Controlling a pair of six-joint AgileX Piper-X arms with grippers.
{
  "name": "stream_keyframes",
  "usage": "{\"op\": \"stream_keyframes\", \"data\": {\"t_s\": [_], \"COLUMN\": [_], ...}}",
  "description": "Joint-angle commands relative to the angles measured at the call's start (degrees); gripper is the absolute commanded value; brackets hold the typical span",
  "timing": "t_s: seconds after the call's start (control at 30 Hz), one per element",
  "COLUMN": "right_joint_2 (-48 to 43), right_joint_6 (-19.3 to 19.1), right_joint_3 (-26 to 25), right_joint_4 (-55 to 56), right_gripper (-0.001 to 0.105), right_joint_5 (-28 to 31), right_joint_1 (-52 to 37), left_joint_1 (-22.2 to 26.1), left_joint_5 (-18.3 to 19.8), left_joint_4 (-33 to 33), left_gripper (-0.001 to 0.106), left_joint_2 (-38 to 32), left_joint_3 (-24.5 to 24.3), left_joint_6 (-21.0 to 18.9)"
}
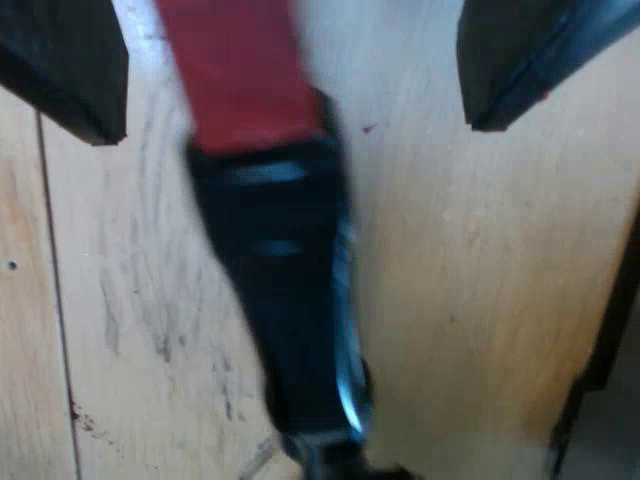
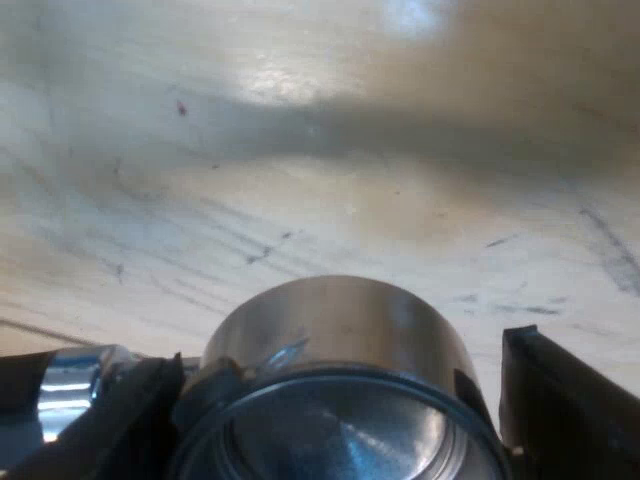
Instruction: Put the handle in the coffee machine
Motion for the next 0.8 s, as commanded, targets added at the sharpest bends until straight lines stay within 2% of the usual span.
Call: {"op": "stream_keyframes", "data": {"t_s": [0.03, 0.3, 0.37, 0.73, 0.8], "right_joint_2": [-1.03, -1.03, -1.03, -1.03, -1.03], "right_joint_6": [0.18, 0.55, 0.55, 0.55, 0.55], "right_joint_3": [-0.89, -0.89, -0.89, -0.89, -0.89], "right_joint_4": [-0.11, -0.35, -0.35, -0.35, -0.35], "right_gripper": [0.000, 0.000, 0.000, 0.000, 0.000], "right_joint_5": [-1.33, -0.30, 0.19, 0.80, 0.80], "right_joint_1": [0.89, 1.09, 1.09, 1.09, 1.09], "left_joint_1": [-0.25, -0.25, -0.25, -0.25, -0.25], "left_joint_5": [0.12, -0.33, -0.81, -1.13, -1.14], "left_joint_4": [-2.16, -1.77, -1.06, 0.46, 0.46], "left_gripper": [0.070, 0.069, 0.065, 0.020, 0.007], "left_joint_2": [0.69, 2.66, 2.66, 2.66, 2.66], "left_joint_3": [0.11, 0.11, 0.11, -0.07, -0.07], "left_joint_6": [-1.51, -1.50, -1.50, -1.50, -1.50]}}
